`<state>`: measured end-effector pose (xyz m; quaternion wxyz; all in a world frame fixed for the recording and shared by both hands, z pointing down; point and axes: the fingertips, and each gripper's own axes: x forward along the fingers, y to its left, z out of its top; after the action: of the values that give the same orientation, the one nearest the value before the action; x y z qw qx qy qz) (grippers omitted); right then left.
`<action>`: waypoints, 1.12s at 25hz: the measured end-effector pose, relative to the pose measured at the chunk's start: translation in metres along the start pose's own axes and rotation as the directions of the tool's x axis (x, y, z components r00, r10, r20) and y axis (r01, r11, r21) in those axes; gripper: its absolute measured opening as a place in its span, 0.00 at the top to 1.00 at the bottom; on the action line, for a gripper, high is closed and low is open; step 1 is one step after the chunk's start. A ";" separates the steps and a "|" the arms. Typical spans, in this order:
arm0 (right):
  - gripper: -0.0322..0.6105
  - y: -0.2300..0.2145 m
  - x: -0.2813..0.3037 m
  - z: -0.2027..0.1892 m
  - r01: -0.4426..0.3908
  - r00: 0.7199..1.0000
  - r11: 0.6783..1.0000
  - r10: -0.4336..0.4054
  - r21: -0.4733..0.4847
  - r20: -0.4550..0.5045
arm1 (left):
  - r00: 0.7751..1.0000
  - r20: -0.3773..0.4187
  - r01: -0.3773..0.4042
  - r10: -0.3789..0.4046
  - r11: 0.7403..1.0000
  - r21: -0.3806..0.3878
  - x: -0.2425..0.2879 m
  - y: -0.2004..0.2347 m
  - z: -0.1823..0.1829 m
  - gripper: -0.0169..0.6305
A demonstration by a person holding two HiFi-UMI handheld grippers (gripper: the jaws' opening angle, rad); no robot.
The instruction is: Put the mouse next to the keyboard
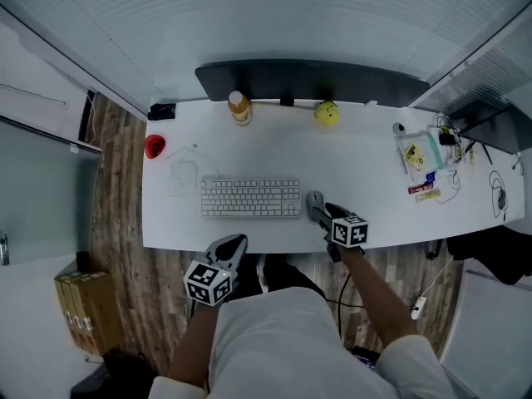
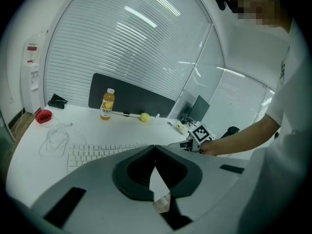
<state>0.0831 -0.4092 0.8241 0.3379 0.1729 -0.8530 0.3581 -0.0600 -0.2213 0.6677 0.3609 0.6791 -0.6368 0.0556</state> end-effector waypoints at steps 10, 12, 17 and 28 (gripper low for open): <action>0.82 0.048 -0.048 0.023 0.040 0.986 0.990 -0.017 -0.136 0.164 | 0.999 0.040 -0.017 0.015 0.999 0.043 -0.031 0.004 0.004 0.95; 0.84 0.063 -0.060 0.023 0.053 0.982 0.983 -0.019 -0.176 0.188 | 0.999 0.052 -0.011 0.008 0.998 0.054 -0.039 0.001 0.005 0.95; 0.87 0.098 -0.085 0.019 0.094 0.973 0.957 -0.029 -0.276 0.228 | 0.997 0.079 0.007 -0.013 0.997 0.074 -0.059 0.000 0.006 0.95; 0.88 0.163 -0.133 0.033 0.183 0.938 0.908 -0.047 -0.378 0.344 | 0.985 0.162 0.038 -0.058 0.991 0.127 -0.100 -0.001 0.033 0.95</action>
<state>0.0757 -0.3151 0.6332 0.2410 0.2070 -0.9406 0.1197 -0.0897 -0.1579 0.5893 0.2656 0.7176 -0.6432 0.0295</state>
